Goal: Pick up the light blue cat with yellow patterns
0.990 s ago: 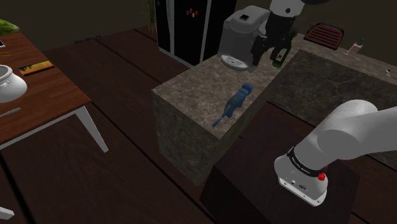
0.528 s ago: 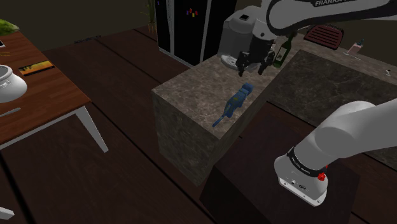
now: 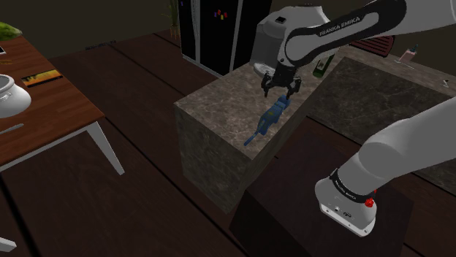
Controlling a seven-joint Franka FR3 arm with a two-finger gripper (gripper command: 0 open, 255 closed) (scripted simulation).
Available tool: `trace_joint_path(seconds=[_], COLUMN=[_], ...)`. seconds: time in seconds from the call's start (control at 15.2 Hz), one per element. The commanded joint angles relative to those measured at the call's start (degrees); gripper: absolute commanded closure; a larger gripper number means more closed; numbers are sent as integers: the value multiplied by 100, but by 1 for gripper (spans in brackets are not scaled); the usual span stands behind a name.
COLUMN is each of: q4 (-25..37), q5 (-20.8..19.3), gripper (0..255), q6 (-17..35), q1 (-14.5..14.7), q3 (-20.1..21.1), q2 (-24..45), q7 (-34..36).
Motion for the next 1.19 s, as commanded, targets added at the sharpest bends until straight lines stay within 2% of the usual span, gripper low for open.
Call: trace_joint_path(seconds=[0.0,0.4,0.79,1.12], q4=[-16,111,421,518], q5=[-17,-128,-156,-151], gripper=[0,0,0,0], q6=[405,1579,2616,3027], q1=[-128,-434,-576,-569], q3=[0,-79,-349,-406], q2=[365,1634,2940,3442], q7=[381,1502,2522,2638])
